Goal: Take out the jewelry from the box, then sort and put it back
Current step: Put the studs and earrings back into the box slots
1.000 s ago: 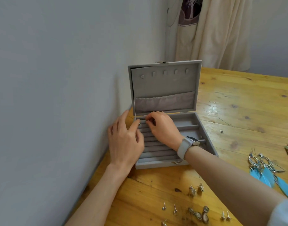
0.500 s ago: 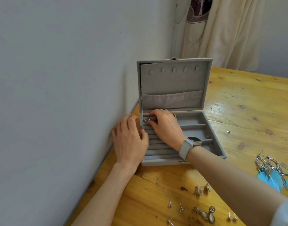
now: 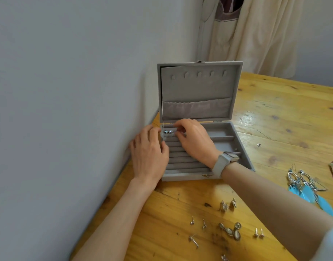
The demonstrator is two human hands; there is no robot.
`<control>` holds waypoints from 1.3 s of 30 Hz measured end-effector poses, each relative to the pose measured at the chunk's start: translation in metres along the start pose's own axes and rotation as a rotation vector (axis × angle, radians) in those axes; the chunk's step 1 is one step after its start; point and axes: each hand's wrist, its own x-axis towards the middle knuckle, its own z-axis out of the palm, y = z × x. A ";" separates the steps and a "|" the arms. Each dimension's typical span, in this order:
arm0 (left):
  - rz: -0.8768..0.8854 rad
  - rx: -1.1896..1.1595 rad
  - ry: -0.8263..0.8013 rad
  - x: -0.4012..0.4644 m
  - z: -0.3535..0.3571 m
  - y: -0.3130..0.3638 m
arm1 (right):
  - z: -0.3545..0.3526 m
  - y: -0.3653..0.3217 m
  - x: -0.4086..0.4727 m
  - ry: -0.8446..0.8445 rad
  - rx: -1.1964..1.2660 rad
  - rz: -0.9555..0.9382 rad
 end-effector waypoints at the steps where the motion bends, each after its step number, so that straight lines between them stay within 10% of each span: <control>1: 0.017 -0.005 0.006 -0.001 -0.002 0.001 | -0.008 -0.001 -0.005 0.008 0.029 0.001; 18: 0.145 -0.327 -0.627 -0.102 -0.036 0.072 | -0.085 0.030 -0.177 -0.247 -0.067 0.114; 39: 0.033 -0.267 -0.266 -0.012 -0.039 0.052 | -0.083 0.011 -0.113 -0.057 0.191 0.088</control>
